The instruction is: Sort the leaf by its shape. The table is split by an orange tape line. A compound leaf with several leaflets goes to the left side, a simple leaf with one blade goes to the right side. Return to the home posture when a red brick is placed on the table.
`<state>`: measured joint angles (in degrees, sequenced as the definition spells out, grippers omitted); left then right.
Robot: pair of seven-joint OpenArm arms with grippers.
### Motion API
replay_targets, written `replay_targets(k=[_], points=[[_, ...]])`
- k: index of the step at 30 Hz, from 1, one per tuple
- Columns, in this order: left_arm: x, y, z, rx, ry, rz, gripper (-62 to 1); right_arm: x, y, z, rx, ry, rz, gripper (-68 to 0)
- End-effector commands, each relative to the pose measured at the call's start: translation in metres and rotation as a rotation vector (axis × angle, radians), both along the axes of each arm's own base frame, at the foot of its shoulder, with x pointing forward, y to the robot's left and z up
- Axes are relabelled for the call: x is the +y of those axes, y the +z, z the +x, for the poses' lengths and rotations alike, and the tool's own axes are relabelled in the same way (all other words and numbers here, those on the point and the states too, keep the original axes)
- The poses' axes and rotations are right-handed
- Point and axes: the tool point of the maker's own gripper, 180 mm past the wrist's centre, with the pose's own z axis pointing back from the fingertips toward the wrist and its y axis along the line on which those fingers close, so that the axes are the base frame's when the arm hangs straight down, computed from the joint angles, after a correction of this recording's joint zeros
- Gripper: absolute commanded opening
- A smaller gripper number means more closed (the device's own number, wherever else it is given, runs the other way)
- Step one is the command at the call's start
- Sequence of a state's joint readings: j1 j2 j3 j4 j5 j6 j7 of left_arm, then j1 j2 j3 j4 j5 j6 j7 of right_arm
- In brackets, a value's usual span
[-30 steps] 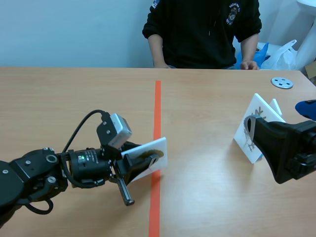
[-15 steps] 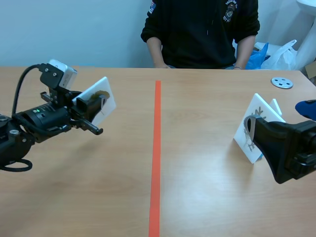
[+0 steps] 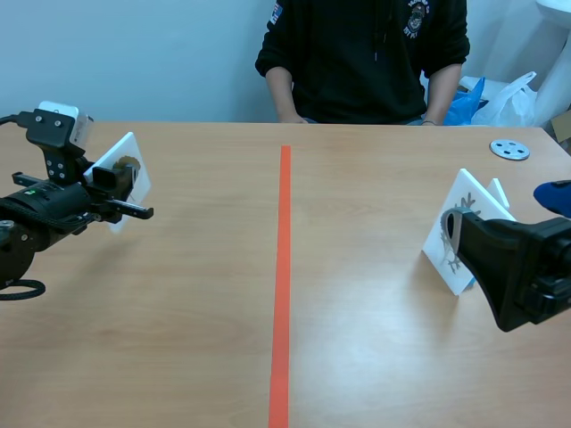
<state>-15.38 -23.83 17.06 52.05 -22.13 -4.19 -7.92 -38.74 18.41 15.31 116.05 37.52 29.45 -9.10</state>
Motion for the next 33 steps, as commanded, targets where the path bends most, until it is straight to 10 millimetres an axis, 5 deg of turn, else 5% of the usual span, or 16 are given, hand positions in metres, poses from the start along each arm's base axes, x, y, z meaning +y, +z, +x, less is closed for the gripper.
replay_targets(k=[1,13,23,33], points=[[0.01,0.002,0.003,-0.013,0.031,-0.001,-54.8,0.0,0.007,0.003,-0.03,0.001,0.011,0.4],[0.078,-0.025,-0.006,0.04,0.276,-0.143,-54.8,0.0,0.007,0.003,-0.03,0.001,0.014,0.4],[0.087,-0.04,-0.013,0.078,0.325,-0.189,-54.6,0.0,0.007,0.003,-0.03,-0.001,0.015,0.4],[0.087,-0.032,-0.011,0.031,0.317,-0.195,-35.9,0.0,0.007,0.003,-0.03,-0.001,0.016,0.4]])
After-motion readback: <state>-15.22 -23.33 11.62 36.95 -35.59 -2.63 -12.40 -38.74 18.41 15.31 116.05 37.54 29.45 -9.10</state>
